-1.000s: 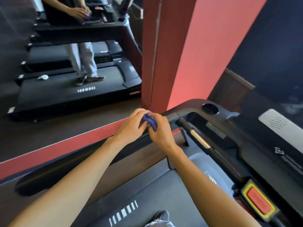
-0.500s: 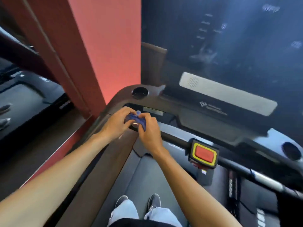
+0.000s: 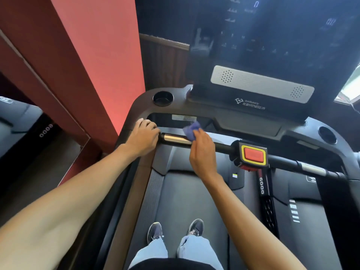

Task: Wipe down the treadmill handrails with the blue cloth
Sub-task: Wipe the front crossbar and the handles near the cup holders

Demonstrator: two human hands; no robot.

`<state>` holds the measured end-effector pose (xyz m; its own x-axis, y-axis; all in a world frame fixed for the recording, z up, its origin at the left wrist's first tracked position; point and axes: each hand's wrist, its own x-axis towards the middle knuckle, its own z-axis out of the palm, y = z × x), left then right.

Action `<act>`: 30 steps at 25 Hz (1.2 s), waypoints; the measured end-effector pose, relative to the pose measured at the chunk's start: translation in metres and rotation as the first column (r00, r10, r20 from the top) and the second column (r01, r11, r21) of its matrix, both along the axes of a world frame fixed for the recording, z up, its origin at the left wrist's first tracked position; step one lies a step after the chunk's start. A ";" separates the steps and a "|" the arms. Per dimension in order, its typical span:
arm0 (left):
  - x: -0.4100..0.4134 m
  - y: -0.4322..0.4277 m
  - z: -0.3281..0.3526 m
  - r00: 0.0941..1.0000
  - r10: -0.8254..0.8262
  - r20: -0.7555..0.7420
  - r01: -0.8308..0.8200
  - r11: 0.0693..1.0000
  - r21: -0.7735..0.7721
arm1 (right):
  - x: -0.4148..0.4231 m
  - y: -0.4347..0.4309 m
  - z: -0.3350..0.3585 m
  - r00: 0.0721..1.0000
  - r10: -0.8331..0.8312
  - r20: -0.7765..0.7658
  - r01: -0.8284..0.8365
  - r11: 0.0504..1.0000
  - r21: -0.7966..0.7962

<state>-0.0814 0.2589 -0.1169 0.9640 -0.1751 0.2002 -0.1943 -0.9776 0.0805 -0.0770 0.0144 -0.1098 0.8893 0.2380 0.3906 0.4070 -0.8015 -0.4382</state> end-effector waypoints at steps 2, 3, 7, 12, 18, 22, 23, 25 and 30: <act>-0.003 0.002 -0.005 0.999 -0.027 0.038 0.026 0.999 0.020 | -0.007 0.008 -0.009 0.999 0.023 -0.039 -0.029 0.988 -0.150; -0.004 0.003 -0.007 0.999 -0.014 0.052 0.012 0.999 0.034 | -0.009 0.013 -0.012 0.998 0.018 -0.059 -0.029 0.981 -0.191; -0.011 -0.005 -0.007 0.967 0.245 0.069 -0.248 0.968 0.034 | -0.019 0.036 -0.018 0.992 0.000 -0.128 -0.040 0.950 -0.311; -0.011 -0.006 -0.013 0.950 0.313 -0.006 -0.306 0.933 0.190 | -0.019 0.107 -0.018 0.972 0.117 -0.204 -0.179 0.930 -0.321; -0.011 -0.007 -0.013 0.944 0.327 0.049 -0.330 0.931 0.157 | -0.004 0.047 -0.019 0.996 0.081 -0.030 -0.086 0.946 -0.313; -0.013 -0.006 -0.009 0.949 0.313 0.045 -0.316 0.938 0.139 | 0.006 0.019 -0.021 0.990 0.096 0.106 -0.072 0.976 -0.207; -0.013 -0.006 -0.008 0.949 0.313 0.041 -0.316 0.940 0.128 | 0.008 0.017 -0.020 0.990 0.082 0.119 -0.061 0.983 -0.171; -0.012 -0.007 -0.007 0.948 0.316 0.041 -0.319 0.941 0.116 | 0.009 0.021 -0.022 0.993 0.014 0.120 0.000 0.994 -0.113; -0.011 -0.009 -0.009 0.946 0.322 0.030 -0.322 0.933 0.157 | 0.003 0.090 -0.019 0.999 -0.030 -0.024 0.024 0.978 -0.207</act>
